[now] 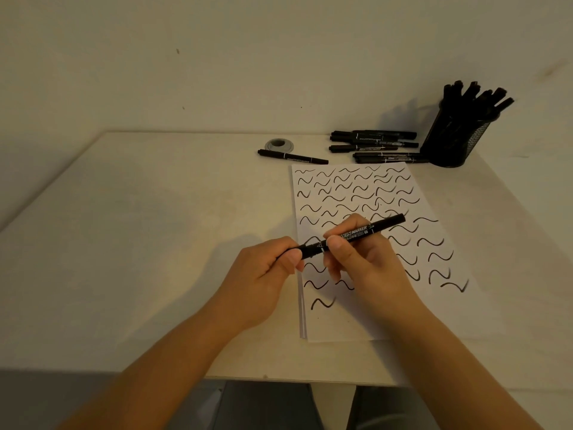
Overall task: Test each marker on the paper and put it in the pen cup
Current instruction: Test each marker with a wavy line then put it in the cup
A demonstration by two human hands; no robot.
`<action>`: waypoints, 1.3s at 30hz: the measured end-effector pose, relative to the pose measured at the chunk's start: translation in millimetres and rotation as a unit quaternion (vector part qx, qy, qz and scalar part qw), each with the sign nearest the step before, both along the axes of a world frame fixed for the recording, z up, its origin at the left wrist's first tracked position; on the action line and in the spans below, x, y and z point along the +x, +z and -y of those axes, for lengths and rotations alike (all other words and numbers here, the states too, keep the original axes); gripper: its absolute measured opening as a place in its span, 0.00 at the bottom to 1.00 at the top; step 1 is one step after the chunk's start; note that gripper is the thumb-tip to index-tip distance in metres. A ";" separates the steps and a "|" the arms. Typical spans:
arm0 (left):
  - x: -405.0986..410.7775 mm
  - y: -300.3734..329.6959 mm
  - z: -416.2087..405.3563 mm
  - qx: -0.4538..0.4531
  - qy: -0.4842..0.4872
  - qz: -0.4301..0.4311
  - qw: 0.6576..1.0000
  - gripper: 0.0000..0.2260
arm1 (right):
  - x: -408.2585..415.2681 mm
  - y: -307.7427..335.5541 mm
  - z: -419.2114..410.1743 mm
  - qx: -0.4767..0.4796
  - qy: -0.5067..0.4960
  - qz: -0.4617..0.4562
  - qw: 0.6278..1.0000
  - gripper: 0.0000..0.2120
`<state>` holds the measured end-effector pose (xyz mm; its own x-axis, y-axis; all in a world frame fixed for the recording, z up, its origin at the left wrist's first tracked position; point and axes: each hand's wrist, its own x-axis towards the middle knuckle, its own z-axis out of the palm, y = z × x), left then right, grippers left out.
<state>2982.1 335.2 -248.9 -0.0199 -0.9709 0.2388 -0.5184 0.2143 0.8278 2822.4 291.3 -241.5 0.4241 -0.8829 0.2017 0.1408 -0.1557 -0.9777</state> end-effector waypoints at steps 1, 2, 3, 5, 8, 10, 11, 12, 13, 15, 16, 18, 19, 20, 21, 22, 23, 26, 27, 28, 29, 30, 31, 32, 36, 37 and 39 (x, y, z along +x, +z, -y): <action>0.1 -0.4 -0.2 0.004 0.000 -0.005 1.000 0.12 | 0.7 -0.6 -0.6 0.004 0.004 0.003 1.000 0.03; 0.4 -0.7 -0.2 0.005 -0.001 -0.010 1.000 0.12 | 1.5 -0.6 -0.9 0.007 0.007 0.005 1.000 0.02; 0.8 -0.8 -0.2 0.005 -0.002 -0.012 1.000 0.13 | 2.3 -0.6 -1.2 0.010 0.010 0.008 1.000 0.02; 1.1 -1.1 -0.4 0.005 -0.006 -0.009 1.000 0.13 | 2.2 -0.5 -1.4 0.014 0.016 0.013 1.000 0.02; 0.7 -1.5 -0.8 0.006 -0.003 -0.003 1.000 0.12 | 0.6 -1.3 -1.0 0.012 0.020 0.011 1.000 0.02; 0.8 -1.3 0.3 -0.002 0.000 0.009 1.000 0.12 | 0.8 -2.5 -0.4 0.011 0.009 0.005 1.000 0.02; 0.8 -1.4 0.9 -0.007 0.003 0.016 1.000 0.11 | 1.5 -2.9 0.1 0.014 -0.004 -0.002 1.000 0.03; 1.1 -1.9 1.6 -0.011 0.007 0.020 1.000 0.11 | 2.4 -2.9 0.6 0.014 -0.023 -0.020 0.999 0.03; 1.6 -2.2 2.0 -0.012 0.015 0.022 1.000 0.10 | 3.5 -3.6 1.5 0.006 -0.051 -0.052 0.997 0.04; 2.0 -1.4 3.2 -0.008 0.038 0.022 0.999 0.10 | 5.0 -4.5 3.0 -0.032 -0.127 -0.136 0.982 0.08; 1.8 -0.1 4.4 -0.005 0.052 0.025 0.998 0.11 | 4.7 -3.4 2.9 -0.054 -0.158 -0.160 0.973 0.10; 1.6 4.3 7.9 -0.003 0.076 0.047 0.996 0.12 | 3.9 0.6 2.2 -0.114 -0.178 -0.173 0.962 0.11; 1.5 7.9 10.7 -0.002 0.079 0.062 0.995 0.11 | 4.0 4.7 1.6 -0.156 -0.173 -0.182 0.955 0.11; 1.4 12.5 13.8 -0.001 0.076 0.077 0.994 0.11 | 3.5 9.5 2.3 -0.219 -0.172 -0.201 0.939 0.08; 1.0 18.0 17.1 -0.003 0.069 0.092 0.993 0.11 | 2.2 15.0 5.1 -0.302 -0.181 -0.238 0.905 0.04; 0.5 23.9 20.4 -0.008 0.061 0.107 0.992 0.11 | 1.0 20.6 9.2 -0.379 -0.191 -0.278 0.862 0.02; -0.1 30.1 24.0 -0.016 0.055 0.119 0.991 0.12 | 0.2 25.6 14.1 -0.434 -0.201 -0.314 0.820 0.06; -2.6 48.0 38.9 -0.032 0.045 0.151 0.987 0.12 | -5.3 38.6 33.8 -0.498 -0.179 -0.374 0.762 0.11; -3.7 52.9 44.8 -0.035 0.040 0.171 0.984 0.12 | -7.0 42.0 40.0 -0.511 -0.166 -0.387 0.749 0.10; -4.5 57.0 50.7 -0.037 0.034 0.189 0.981 0.12 | -9.1 44.5 47.0 -0.522 -0.153 -0.397 0.739 0.09; -5.0 60.5 56.9 -0.038 0.024 0.200 0.979 0.12 | -11.7 46.7 55.0 -0.529 -0.141 -0.408 0.730 0.08; -4.9 63.5 63.8 -0.034 0.011 0.200 0.979 0.11 | -14.4 49.1 63.5 -0.532 -0.132 -0.418 0.724 0.08; -3.3 64.2 70.4 -0.023 -0.004 0.189 0.982 0.10 | -17.0 49.8 71.5 -0.522 -0.127 -0.427 0.727 0.08; -1.1 65.1 80.2 -0.009 -0.017 0.179 0.984 0.09 | -20.8 51.4 81.9 -0.501 -0.133 -0.435 0.737 0.08; 21.3 53.3 131.5 0.040 -0.007 0.272 0.961 0.10 | -41.9 61.4 129.4 -0.320 -0.236 -0.394 0.829 0.11; 28.5 49.6 145.9 0.038 0.007 0.305 0.952 0.10 | -49.2 66.8 142.2 -0.271 -0.267 -0.362 0.851 0.13; 42.5 41.8 172.7 0.022 0.029 0.364 0.931 0.09 | -65.0 79.9 164.4 -0.208 -0.317 -0.301 0.875 0.16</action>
